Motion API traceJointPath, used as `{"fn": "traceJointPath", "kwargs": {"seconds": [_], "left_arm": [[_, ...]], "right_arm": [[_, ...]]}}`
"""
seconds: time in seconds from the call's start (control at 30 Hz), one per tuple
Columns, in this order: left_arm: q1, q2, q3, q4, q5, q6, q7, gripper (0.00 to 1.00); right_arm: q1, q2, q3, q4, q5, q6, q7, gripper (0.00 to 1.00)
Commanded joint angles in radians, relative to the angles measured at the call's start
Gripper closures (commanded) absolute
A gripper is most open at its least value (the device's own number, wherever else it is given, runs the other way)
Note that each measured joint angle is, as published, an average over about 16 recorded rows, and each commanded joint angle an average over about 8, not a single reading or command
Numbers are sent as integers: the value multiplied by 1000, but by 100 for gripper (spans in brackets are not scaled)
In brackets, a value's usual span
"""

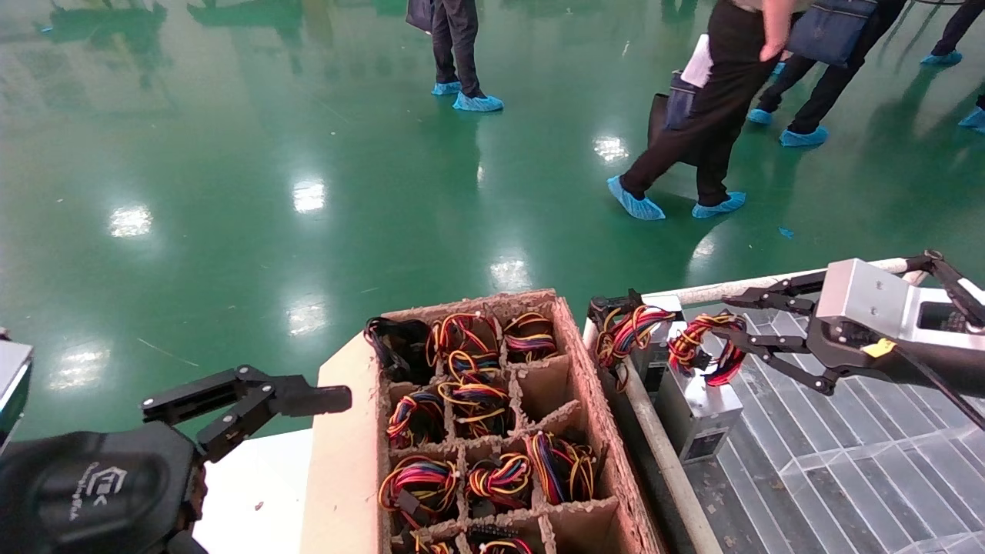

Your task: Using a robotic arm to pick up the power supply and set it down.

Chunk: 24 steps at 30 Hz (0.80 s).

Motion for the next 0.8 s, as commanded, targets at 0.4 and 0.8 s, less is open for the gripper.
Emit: {"fn": "traceJointPath", "kwargs": {"seconds": [0.4,0.8], "left_arm": [[0,0,0,0,0,0,0,0],[0,0,0,0,0,0,0,0]], "right_arm": [[0,1,0,2,0,-1,0,0],[-30,3,7,33,56,-19,31,0]]}}
